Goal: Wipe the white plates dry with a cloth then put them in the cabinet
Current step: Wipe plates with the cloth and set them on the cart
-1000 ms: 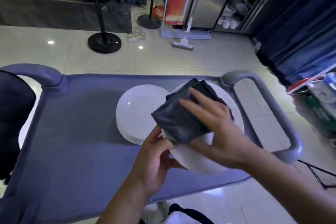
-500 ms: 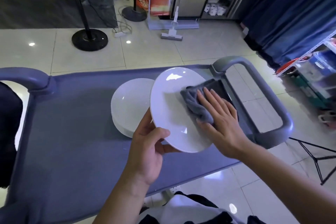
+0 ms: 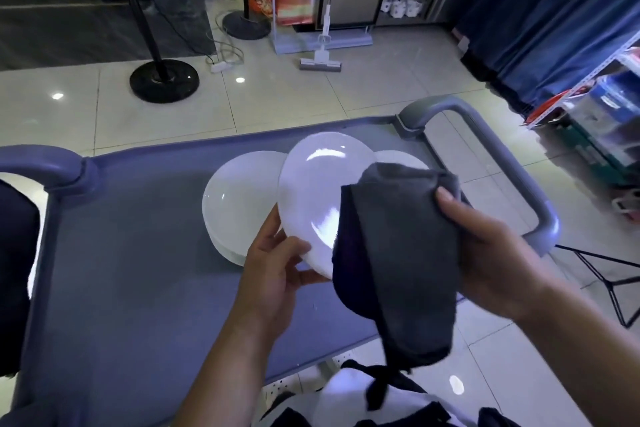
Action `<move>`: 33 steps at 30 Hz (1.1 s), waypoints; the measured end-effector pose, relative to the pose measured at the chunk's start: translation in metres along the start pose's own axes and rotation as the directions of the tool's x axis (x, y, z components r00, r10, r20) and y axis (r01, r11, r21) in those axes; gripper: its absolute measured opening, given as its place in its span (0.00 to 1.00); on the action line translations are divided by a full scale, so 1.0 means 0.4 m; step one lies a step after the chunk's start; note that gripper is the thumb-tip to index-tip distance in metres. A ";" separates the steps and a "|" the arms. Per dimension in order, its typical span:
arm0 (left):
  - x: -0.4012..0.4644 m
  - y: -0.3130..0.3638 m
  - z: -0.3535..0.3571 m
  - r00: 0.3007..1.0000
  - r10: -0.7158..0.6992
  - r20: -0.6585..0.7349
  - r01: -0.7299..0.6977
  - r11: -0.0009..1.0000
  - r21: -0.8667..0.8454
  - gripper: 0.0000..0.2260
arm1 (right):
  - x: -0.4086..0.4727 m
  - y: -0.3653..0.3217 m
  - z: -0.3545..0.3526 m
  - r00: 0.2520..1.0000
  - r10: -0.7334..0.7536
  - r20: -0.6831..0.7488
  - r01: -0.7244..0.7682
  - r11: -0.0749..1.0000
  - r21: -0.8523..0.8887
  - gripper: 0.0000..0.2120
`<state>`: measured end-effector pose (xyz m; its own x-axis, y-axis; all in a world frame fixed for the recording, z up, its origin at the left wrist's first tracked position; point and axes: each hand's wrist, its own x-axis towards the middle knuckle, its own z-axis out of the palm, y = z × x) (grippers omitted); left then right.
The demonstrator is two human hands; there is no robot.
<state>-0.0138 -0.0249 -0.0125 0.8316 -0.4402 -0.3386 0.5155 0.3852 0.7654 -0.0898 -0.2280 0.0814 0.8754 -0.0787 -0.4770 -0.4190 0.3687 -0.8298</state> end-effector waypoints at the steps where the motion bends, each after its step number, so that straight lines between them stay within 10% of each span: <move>1: 0.000 -0.008 0.004 1.000 -0.011 0.020 0.011 1.000 -0.012 0.26 | 0.003 -0.024 -0.001 1.000 -0.014 0.022 0.015 1.000 -0.006 0.16; 4: -0.005 -0.025 0.015 0.994 -0.056 0.094 0.063 0.995 -0.076 0.26 | 0.048 -0.057 -0.027 0.981 -0.190 -0.029 0.166 0.914 -0.370 0.09; 7: -0.010 -0.034 0.030 0.988 -0.074 0.137 0.085 0.994 -0.075 0.25 | 0.100 -0.061 -0.062 0.842 -0.538 -0.029 0.239 0.421 -0.875 0.12; 12: -0.014 -0.039 0.030 0.987 -0.106 0.118 0.116 0.990 -0.082 0.24 | 0.121 -0.011 -0.075 0.859 -0.313 0.405 0.425 -0.005 -0.905 0.23; 17: -0.023 -0.044 0.031 0.984 -0.123 0.132 0.129 0.991 -0.040 0.24 | 0.145 -0.020 -0.057 0.767 -0.350 0.538 0.494 -0.213 -0.843 0.10; 33: -0.032 -0.050 0.046 0.988 -0.087 0.125 0.091 0.996 -0.027 0.23 | 0.176 -0.109 -0.061 0.957 -0.286 0.051 0.157 0.361 -0.919 0.12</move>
<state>-0.0386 -0.0417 -0.0135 0.7513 -0.5702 -0.3323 0.5942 0.3652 0.7166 -0.0158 -0.2723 0.0767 0.9698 -0.1333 -0.2041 -0.2353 -0.7306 -0.6410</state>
